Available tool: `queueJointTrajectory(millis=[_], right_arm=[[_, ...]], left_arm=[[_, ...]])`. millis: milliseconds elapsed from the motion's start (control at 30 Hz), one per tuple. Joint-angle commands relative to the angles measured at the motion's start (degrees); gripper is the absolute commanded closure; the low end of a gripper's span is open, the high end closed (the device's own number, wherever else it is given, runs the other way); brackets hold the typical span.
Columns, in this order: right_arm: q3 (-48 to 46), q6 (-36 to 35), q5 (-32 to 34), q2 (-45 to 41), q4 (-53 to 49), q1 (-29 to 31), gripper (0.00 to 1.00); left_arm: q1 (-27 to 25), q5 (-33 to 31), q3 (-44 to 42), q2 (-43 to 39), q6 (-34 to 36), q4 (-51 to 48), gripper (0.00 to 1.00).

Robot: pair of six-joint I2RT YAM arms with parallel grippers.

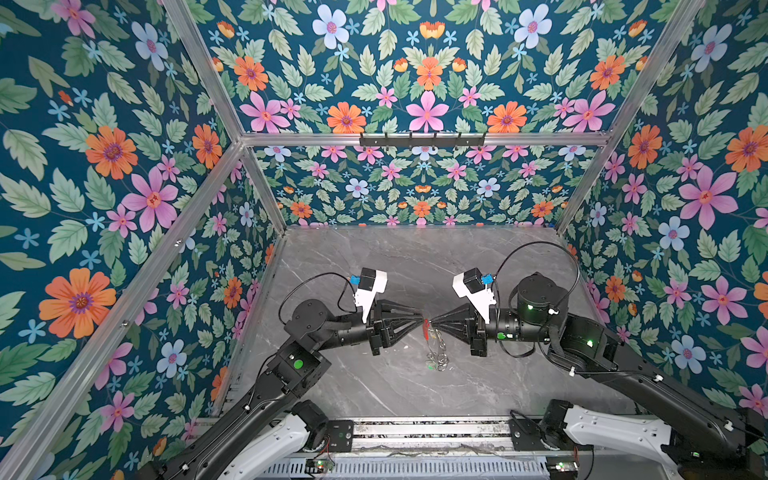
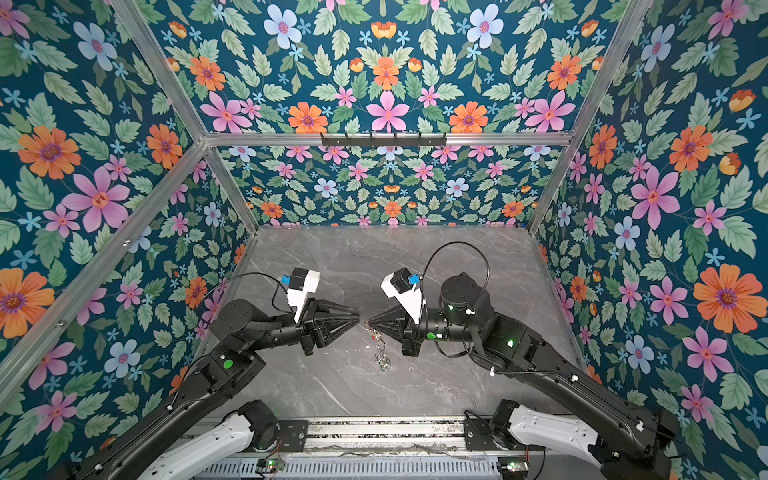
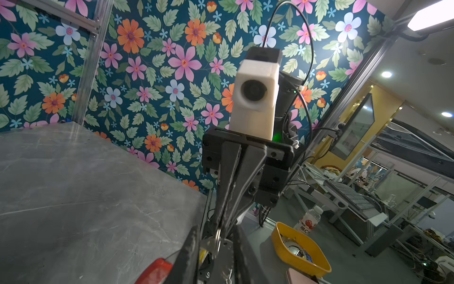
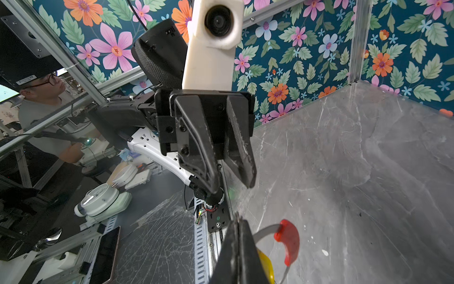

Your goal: Remove the keys from the keyring

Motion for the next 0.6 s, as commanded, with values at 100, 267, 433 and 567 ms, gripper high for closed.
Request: queueJointTrajectory(millis=[100, 267, 433, 567], right_arm=[[0.7, -1.0, 0.5, 0.5, 0.0, 0.0, 1.00], [1.2, -0.9, 1.1, 1.2, -0.2, 0.1, 1.00], [1.4, -0.9, 1.7, 1.6, -0.3, 0.0, 1.00], [1.6, -1.0, 2.1, 1.8, -0.5, 0.0, 1.00]], left_arm=[[0.0, 3.2, 1.4, 1.1, 1.9, -5.8, 0.78], [0.0, 3.9, 1.6, 1.4, 2.0, -6.0, 0.81], [0.1, 4.8, 1.7, 2.0, 1.9, -5.8, 0.83], [0.0, 5.1, 1.9, 2.2, 1.9, -5.8, 0.86]])
